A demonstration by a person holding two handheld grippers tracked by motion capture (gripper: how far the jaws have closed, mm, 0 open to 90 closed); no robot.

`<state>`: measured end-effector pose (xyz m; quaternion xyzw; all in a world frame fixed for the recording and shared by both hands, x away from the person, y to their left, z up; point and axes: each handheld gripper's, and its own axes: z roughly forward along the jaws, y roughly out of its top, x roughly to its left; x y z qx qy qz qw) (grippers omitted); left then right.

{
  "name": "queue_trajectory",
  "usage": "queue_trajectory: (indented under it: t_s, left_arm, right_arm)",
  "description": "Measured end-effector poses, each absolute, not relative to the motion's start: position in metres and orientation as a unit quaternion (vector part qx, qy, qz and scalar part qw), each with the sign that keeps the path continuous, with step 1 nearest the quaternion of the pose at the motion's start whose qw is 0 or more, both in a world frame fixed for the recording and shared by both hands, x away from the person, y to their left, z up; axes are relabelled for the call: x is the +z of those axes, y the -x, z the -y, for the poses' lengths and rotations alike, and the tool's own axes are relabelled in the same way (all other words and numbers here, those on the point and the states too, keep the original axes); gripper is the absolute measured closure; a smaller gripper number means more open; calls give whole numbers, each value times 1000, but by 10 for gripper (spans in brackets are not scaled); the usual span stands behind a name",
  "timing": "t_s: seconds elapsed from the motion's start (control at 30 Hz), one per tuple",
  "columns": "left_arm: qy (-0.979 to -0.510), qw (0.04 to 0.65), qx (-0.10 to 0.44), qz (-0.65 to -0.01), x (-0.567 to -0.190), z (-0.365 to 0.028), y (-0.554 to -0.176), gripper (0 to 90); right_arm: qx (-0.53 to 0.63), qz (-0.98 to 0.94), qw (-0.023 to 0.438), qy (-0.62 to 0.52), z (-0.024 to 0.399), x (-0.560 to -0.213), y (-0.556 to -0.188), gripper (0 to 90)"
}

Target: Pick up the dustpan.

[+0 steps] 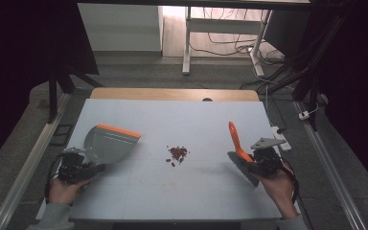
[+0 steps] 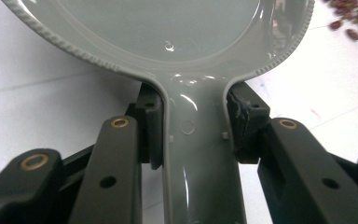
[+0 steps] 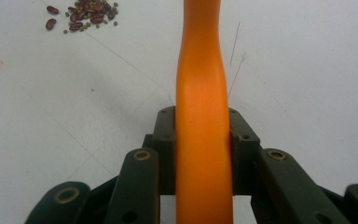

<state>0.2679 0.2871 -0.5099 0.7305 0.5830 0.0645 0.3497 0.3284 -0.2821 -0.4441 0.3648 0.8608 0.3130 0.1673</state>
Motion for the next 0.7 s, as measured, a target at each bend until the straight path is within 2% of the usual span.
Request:
queue_trajectory:
  t_s: [0.7]
  left_arm:
    - [-760, 395, 79, -510, -492, -286, -261, 613]
  right_arm:
    - [321, -857, 171, -366, 282, -440, -332, 706]
